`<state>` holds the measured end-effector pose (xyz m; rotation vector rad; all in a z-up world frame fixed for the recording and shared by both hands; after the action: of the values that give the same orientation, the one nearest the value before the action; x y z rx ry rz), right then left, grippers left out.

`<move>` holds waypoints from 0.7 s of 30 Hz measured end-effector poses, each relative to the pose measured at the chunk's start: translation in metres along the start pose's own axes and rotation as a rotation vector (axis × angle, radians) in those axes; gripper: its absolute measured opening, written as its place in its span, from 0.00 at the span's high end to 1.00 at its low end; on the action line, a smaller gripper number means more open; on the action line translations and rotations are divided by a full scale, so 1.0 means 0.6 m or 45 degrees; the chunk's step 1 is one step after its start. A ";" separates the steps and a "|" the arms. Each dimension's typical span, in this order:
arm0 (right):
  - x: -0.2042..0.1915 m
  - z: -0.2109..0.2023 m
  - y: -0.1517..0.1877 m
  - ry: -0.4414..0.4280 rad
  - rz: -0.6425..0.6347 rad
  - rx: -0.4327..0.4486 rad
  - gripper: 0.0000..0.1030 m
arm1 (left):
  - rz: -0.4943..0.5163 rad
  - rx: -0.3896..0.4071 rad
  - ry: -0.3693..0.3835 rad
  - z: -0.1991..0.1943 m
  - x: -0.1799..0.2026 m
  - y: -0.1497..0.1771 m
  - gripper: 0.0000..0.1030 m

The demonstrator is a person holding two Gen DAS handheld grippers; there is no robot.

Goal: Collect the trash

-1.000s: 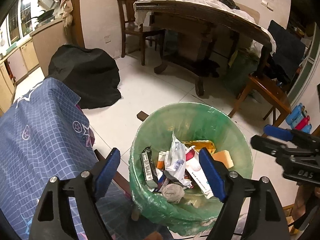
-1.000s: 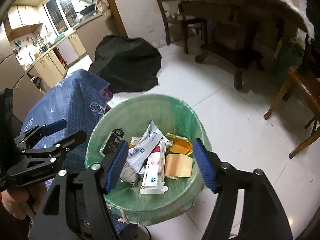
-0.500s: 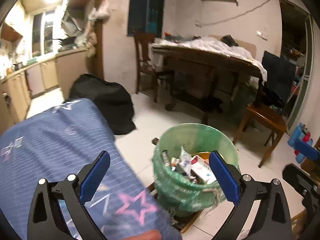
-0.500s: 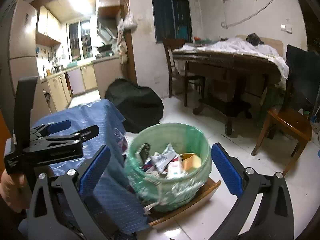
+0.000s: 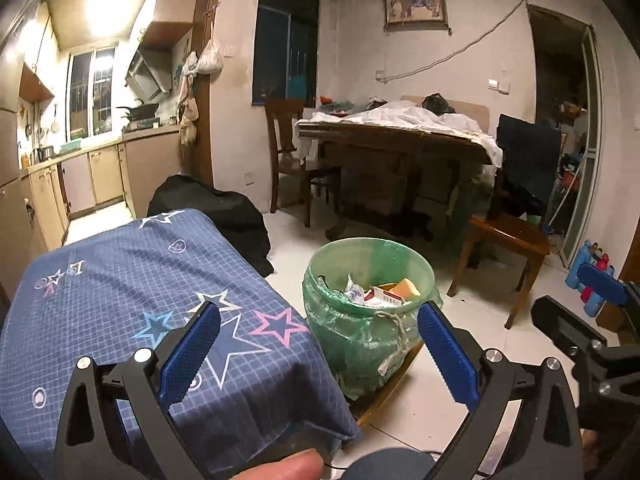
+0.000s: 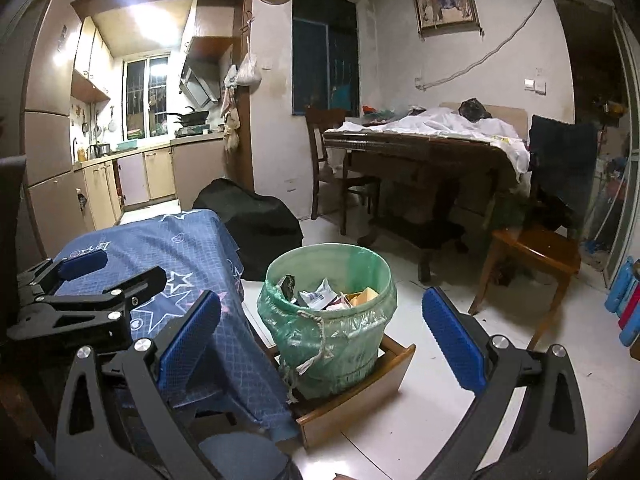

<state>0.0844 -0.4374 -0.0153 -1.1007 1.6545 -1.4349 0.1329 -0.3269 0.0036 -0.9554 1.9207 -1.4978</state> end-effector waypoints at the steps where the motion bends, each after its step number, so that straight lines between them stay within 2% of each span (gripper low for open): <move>1: -0.001 -0.003 0.002 0.007 -0.005 0.005 0.05 | 0.004 0.005 -0.002 -0.013 0.002 0.002 0.05; 8: -0.013 -0.040 0.015 0.003 0.011 0.020 0.05 | 0.041 0.022 -0.006 -0.070 0.015 0.014 0.05; 21: -0.013 -0.076 0.021 0.028 0.013 0.068 0.05 | 0.051 0.021 0.010 -0.095 0.029 0.017 0.05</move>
<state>0.0446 -0.4108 -0.0204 -1.0485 1.6250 -1.4809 0.0768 -0.3047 0.0088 -0.9000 1.9189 -1.4944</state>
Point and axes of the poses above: each gripper's, at about its wrist camera, not at the fingertips, and z roughly the way its jaws point, x to its right, y to its underside, the point moved 6 cm from there along z, roughly the way its jaws point, and after that the axes turned 11 degrees about x, right-handed, at the moved point
